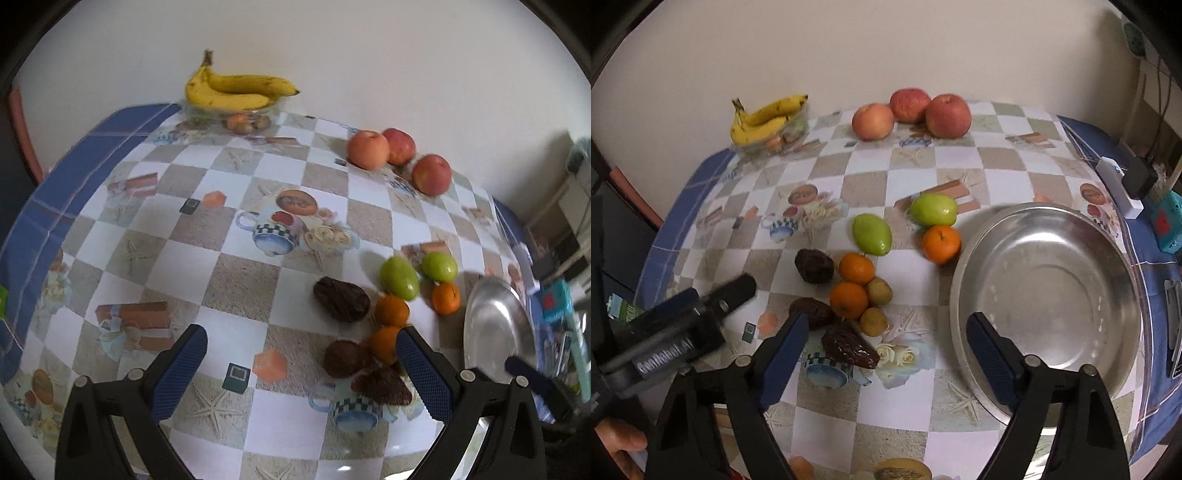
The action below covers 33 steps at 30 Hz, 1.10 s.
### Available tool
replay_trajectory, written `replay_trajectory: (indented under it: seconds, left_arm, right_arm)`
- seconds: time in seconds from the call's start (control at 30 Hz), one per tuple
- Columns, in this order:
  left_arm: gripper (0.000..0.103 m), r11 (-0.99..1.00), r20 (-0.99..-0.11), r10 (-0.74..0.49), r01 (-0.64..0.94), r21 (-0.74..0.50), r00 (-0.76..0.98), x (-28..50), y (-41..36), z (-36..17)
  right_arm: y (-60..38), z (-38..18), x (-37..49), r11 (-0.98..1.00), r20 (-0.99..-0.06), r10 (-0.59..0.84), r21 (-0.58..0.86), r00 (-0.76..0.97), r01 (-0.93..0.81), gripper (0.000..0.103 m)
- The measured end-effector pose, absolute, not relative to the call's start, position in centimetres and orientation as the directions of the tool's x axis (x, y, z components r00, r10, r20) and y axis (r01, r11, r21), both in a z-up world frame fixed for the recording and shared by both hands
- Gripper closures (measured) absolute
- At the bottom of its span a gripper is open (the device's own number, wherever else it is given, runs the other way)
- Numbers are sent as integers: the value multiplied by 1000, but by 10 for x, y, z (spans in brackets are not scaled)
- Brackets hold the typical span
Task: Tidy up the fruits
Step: 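Grasp a dark brown date with the left tool while the right tool grasps another date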
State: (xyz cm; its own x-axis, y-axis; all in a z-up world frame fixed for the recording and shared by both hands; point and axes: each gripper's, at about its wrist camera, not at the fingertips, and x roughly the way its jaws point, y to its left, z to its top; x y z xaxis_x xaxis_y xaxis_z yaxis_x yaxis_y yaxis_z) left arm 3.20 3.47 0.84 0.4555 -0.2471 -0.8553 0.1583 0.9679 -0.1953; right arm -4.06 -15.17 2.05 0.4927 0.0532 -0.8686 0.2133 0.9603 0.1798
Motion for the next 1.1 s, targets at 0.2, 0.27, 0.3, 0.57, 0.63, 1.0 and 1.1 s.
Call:
replay_trajectory:
  seconds: [0.2,0.27,0.3,0.57,0.63,1.0,1.1]
  left_arm:
    - [2,957,-886,-291,99,-274,360,44,36,-5]
    - [7,956,-891,-292,110,-270,348,46,28,-6]
    - [9,955,-893,-295,115,-272,339,48,24,-8]
    - [25,944,-910,-327,130,-303,254,58,9,-29]
    - [32,944,-915,-326,130,-302,237,57,7,-35]
    - [56,922,-912,-384,115,-370,145,56,2,-61]
    - [59,923,-915,-380,111,-367,135,57,2,-64]
  right_arm:
    - [-150,4,-20,945,-901,104,221,420,241,23]
    - [-149,1,-14,942,-906,113,228,408,246,24]
    - [-147,-1,-11,942,-908,118,231,402,245,24]
    - [-144,-21,-3,945,-924,126,222,360,241,25]
    - [-143,-28,-4,944,-932,133,223,338,244,30]
    - [-134,-55,-9,919,-937,240,304,255,251,33]
    - [-130,-57,-9,924,-941,229,290,249,247,33]
